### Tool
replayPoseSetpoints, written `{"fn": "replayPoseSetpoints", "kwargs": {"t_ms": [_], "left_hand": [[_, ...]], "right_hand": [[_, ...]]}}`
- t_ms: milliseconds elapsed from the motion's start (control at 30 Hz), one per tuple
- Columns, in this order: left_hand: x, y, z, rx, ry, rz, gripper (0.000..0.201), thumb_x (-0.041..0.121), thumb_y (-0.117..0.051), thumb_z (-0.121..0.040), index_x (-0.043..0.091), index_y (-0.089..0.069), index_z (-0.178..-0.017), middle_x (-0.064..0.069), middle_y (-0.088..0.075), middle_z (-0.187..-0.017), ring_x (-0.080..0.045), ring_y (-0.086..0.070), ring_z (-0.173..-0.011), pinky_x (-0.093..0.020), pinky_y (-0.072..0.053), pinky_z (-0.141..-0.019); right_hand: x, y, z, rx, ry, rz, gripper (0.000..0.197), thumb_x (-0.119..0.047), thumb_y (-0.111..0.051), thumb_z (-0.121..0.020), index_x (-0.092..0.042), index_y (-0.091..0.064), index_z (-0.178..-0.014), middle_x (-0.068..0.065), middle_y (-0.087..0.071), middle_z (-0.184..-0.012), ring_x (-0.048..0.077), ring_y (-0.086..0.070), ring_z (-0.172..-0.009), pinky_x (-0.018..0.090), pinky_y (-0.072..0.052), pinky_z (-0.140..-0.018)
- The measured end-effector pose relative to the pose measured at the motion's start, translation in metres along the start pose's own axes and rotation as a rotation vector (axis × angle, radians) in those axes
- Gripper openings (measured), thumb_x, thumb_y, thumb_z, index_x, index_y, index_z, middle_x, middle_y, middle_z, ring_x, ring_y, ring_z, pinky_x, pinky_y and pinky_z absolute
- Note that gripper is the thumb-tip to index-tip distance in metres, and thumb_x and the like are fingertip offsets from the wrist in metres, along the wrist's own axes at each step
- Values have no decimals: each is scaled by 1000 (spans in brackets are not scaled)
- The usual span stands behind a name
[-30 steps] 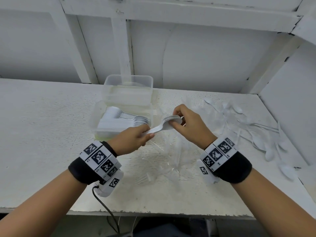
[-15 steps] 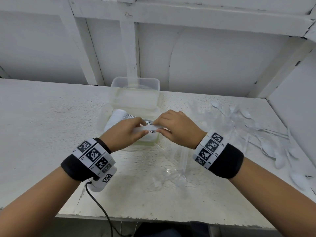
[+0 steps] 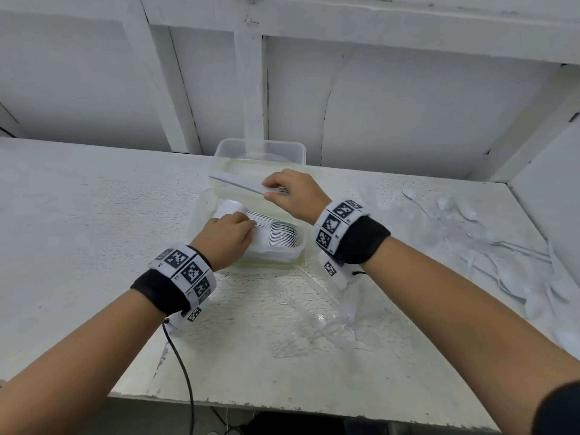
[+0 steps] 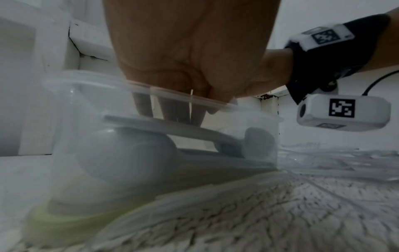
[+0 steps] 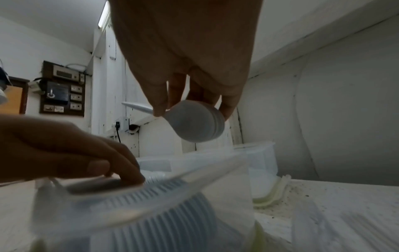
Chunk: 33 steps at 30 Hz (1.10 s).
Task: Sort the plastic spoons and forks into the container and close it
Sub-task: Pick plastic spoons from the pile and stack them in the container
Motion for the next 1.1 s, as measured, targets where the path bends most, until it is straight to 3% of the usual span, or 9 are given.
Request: {"fn": "replayPoseSetpoints", "kwargs": {"t_ms": [100,200,367,467,533,633,733,900,1100], "left_hand": [[0,2,1,17,-17,42,76,46,-6,-83,9,-59,-122,-10,-57,-125,-32,-55,-109,-40,-41,-87],[-1,1,-1,27,-30,48,89,49,2,-71,9,-63,-116,-10,-60,-119,-32,-57,-104,-39,-42,-83],[-2,0,2,37,-20,102,80,45,-6,-77,3,-67,-108,-14,-64,-110,-33,-60,-97,-40,-45,-79],[-5,7,5,62,-1,202,44,26,-33,-94,2,-67,-109,-15,-65,-109,-31,-60,-96,-39,-47,-82],[-13,14,5,170,20,278,27,14,-46,-95,1,-68,-105,-16,-65,-104,-32,-59,-95,-39,-45,-83],[-36,25,9,358,168,279,25,18,-50,-93,5,-69,-104,-15,-64,-106,-35,-54,-100,-43,-43,-86],[-64,31,13,438,351,338,28,11,-51,-92,6,-62,-117,-20,-55,-121,-39,-46,-112,-43,-37,-94],[-83,23,13,255,534,485,42,18,-44,-96,6,-43,-136,-17,-52,-130,-30,-49,-118,-39,-36,-99],[-87,17,12,200,549,562,39,23,-41,-96,9,-49,-132,-14,-64,-116,-31,-58,-107,-39,-42,-95]], "right_hand": [[0,-15,-11,-15,21,66,30,-26,-61,-88,-12,-65,-114,5,-66,-112,22,-56,-107,38,-43,-96],[2,-26,-13,-64,35,131,32,-26,-59,-90,-11,-62,-118,5,-64,-117,22,-54,-110,37,-42,-96],[11,-44,-7,-212,4,336,32,-28,-52,-93,-15,-58,-122,4,-59,-122,22,-52,-114,35,-42,-94],[16,-54,-2,-261,-21,302,30,-27,-53,-92,-14,-60,-118,5,-61,-117,23,-54,-109,37,-44,-92],[18,-55,-1,-252,-53,237,30,-26,-54,-91,-16,-61,-118,4,-62,-116,22,-56,-107,37,-45,-92],[20,-55,-1,-277,-91,171,29,-27,-52,-92,-17,-63,-116,1,-64,-115,19,-57,-106,38,-46,-93],[20,-57,-2,-307,-100,177,27,-24,-46,-95,-13,-68,-107,1,-66,-111,22,-57,-104,40,-46,-92],[17,-56,-1,-283,-98,210,27,-21,-45,-95,-16,-66,-111,-1,-63,-117,19,-55,-109,39,-43,-95],[18,-59,-2,-295,-99,196,28,-16,-43,-92,-7,-69,-100,4,-68,-104,25,-59,-97,42,-48,-87]]}}
Point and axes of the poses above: each hand's wrist, its own z-axis away from the middle knuckle, its own y-axis out of the back of the hand, x = y × z, the point moved 5 cm from there along -z, towards the middle knuckle
